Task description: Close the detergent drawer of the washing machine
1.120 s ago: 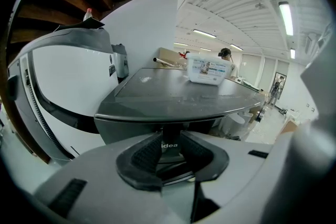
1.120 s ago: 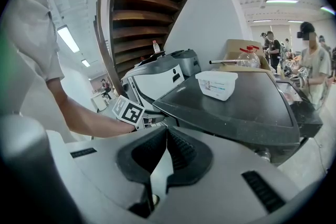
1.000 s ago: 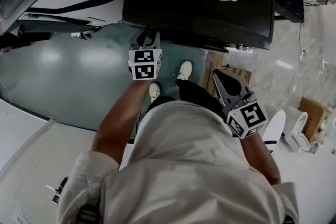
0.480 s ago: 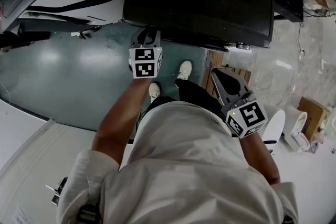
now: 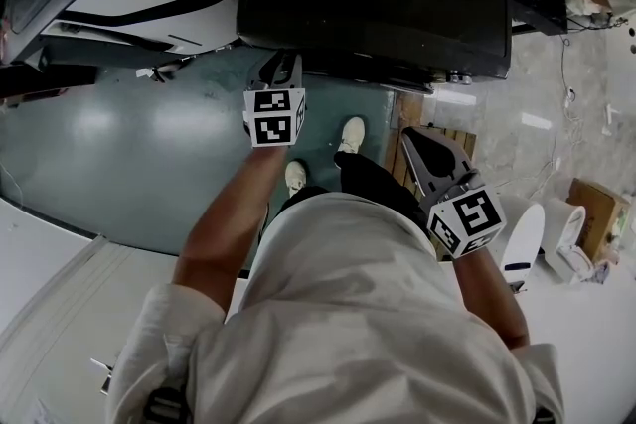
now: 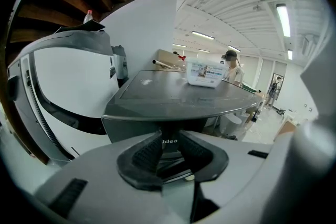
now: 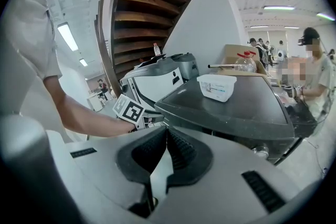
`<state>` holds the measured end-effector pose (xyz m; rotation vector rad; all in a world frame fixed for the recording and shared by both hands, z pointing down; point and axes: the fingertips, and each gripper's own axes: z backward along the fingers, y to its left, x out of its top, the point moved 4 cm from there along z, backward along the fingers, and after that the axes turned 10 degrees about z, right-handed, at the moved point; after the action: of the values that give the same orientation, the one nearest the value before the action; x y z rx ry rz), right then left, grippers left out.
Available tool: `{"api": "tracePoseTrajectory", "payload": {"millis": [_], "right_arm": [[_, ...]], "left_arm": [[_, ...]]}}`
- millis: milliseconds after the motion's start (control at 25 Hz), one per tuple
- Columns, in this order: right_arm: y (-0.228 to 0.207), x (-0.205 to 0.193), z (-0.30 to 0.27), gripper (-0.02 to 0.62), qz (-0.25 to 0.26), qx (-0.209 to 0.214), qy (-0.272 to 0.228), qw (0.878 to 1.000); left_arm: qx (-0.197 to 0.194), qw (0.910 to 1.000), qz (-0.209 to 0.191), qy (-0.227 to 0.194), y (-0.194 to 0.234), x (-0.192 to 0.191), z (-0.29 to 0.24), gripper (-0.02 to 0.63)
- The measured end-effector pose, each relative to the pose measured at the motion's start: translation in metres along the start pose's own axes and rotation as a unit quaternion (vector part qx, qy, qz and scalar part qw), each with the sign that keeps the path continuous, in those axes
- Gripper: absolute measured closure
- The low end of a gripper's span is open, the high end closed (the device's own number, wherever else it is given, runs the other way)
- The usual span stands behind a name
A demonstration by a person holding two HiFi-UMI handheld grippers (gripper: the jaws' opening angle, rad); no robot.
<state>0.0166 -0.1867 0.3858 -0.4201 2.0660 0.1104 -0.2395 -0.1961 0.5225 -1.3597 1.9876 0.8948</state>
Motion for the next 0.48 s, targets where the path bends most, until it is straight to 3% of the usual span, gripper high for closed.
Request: {"api": "tracePoseTrajectory", "payload": {"millis": [480], "right_arm": [[0.045, 0.0, 0.014, 0.588, 0.01, -0.015, -0.016, 1.0]], "left_arm": [[-0.035, 0.9989, -0.029, -0.011, -0.003, -0.007, 0.063, 0.503]]}}
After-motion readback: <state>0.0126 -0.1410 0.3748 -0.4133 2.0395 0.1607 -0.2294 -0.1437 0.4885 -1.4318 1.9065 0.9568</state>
